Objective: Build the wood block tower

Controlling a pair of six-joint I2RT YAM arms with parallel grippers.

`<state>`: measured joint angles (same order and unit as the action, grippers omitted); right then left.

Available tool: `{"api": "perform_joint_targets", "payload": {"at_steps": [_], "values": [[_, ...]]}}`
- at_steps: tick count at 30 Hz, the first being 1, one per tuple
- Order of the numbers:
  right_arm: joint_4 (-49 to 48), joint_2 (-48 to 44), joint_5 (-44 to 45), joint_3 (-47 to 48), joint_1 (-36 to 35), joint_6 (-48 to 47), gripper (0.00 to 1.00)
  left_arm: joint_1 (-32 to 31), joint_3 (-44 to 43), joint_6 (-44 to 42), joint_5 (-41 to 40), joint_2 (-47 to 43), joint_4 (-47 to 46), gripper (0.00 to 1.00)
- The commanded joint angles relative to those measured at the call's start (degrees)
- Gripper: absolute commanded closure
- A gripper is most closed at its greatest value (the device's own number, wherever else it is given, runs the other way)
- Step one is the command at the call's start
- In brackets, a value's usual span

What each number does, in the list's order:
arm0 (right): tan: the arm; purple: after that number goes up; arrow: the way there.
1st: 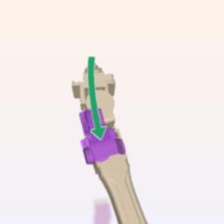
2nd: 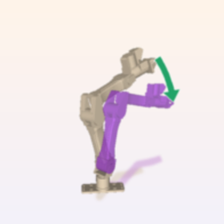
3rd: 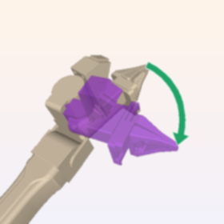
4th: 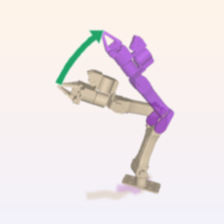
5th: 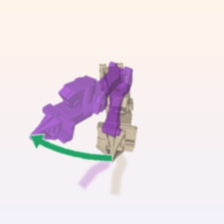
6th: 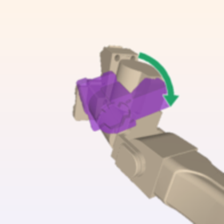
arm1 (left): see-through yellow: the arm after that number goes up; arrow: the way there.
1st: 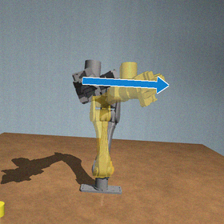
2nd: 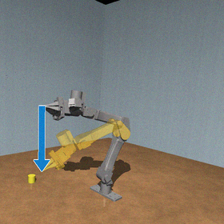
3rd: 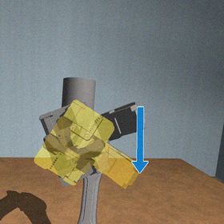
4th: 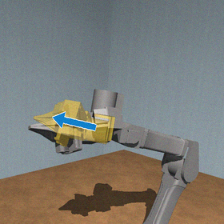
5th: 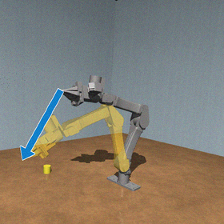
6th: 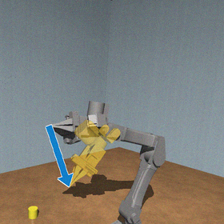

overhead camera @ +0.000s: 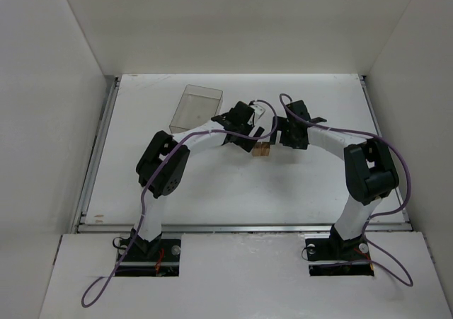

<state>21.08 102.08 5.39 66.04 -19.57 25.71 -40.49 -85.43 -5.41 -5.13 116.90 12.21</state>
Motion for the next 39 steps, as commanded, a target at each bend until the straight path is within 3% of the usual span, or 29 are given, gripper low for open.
{"api": "perform_joint_targets", "payload": {"at_steps": [1, 39], "values": [[-0.08, 0.13, -0.72, 2.25, -0.29, -0.23, 0.0, -0.2, -2.98, 0.75, 0.73, 0.08, -0.52, 0.05], [0.45, -0.92, -2.4, 2.25, -0.29, 0.83, 0.0, -0.2, -5.98, 0.75, 1.25, 1.66, -1.04, 0.05]]}}
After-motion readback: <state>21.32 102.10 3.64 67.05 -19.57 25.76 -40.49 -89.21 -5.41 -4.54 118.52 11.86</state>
